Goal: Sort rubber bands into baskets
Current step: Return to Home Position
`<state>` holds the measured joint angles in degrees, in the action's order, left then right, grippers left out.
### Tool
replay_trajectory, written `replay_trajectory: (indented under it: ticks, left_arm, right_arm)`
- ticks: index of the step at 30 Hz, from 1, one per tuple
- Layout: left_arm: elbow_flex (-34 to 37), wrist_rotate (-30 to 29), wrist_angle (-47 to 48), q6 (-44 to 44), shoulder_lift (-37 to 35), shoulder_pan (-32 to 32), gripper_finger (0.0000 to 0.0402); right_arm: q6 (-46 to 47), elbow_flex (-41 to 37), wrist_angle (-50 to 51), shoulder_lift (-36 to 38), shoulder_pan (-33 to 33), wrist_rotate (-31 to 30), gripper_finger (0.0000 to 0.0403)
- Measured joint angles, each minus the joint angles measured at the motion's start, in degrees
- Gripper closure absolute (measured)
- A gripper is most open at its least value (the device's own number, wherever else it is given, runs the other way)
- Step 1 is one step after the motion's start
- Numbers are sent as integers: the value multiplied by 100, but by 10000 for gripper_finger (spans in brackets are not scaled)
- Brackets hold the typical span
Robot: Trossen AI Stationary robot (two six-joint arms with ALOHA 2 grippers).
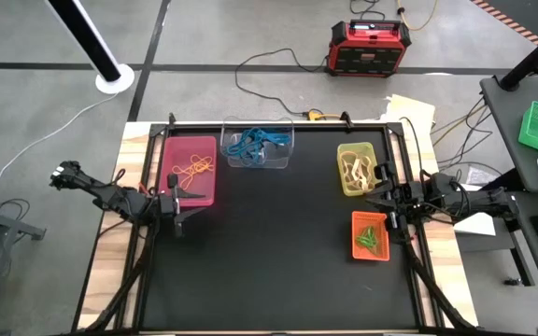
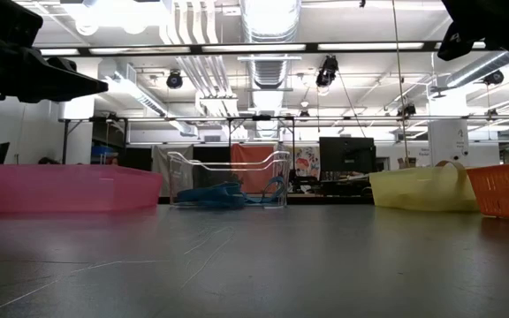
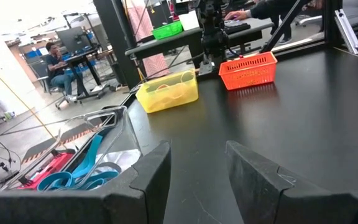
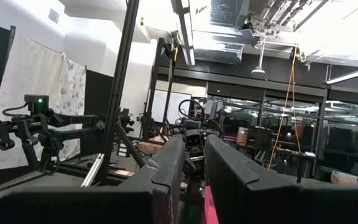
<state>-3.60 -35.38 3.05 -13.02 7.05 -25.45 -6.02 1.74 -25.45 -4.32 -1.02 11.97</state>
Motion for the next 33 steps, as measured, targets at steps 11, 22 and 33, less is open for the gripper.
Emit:
replay_trajectory:
  ticks: [11, 22, 33]
  left_arm:
    - [0, 0, -2, 0, 0, 0, 263]
    - [0, 0, -2, 0, 0, 1, 263]
    - [0, 0, 0, 0, 0, 0, 263]
  right_arm:
    - [2, 0, 0, 0, 0, 0, 339]
    - [0, 0, -2, 0, 0, -1, 335]
    - [0, 0, 0, 0, 0, 0, 334]
